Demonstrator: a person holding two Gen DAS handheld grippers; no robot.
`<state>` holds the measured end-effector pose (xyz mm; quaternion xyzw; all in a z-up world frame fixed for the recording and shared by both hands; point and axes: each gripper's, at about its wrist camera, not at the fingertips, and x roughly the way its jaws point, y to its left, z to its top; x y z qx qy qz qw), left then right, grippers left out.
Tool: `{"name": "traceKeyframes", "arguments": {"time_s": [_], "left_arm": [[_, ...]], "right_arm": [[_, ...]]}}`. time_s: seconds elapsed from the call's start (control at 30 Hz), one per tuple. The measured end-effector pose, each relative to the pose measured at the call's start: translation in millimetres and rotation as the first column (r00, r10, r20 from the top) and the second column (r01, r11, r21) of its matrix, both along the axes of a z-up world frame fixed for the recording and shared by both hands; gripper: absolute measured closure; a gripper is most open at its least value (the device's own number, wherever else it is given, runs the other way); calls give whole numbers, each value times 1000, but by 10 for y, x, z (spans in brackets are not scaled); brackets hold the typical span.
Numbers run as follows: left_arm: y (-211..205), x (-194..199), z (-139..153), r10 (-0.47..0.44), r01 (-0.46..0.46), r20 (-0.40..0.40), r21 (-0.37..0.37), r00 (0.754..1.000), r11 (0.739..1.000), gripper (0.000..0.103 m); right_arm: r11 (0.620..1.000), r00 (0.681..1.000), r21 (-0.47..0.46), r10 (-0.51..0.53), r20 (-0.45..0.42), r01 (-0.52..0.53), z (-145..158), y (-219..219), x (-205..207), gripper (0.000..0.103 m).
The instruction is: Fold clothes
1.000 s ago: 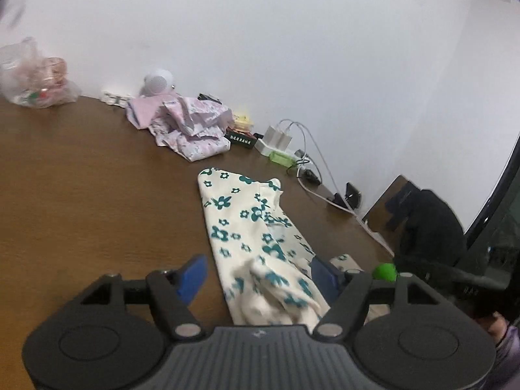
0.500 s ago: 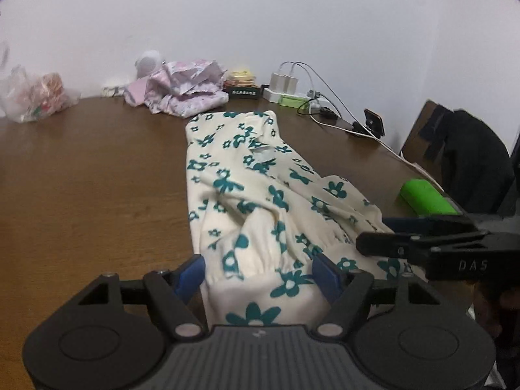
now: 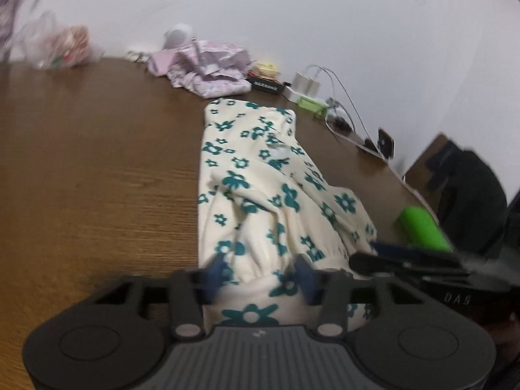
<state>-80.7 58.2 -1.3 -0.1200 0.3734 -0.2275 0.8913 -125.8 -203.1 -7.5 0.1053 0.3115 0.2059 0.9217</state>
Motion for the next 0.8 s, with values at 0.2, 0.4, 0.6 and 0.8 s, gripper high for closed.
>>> {"name": "traceKeyframes", "arguments": {"time_s": [0.2, 0.4, 0.6, 0.8], "left_arm": [[405, 158, -82, -98, 45, -89, -467, 991, 883, 91], [426, 411, -216, 15, -69, -135, -401, 991, 914, 87], [356, 251, -93, 55, -68, -59, -258, 997, 964, 50], [100, 343, 56, 27, -25, 6, -197, 1000, 980, 42]], "right_arm": [[989, 998, 146, -19, -58, 27, -29, -129, 195, 97], [958, 993, 279, -35, -109, 65, -38, -250, 409, 96], [971, 997, 228, -69, -46, 78, 32, -227, 300, 75], [987, 992, 120, -111, 53, 104, 183, -224, 188, 67]]}}
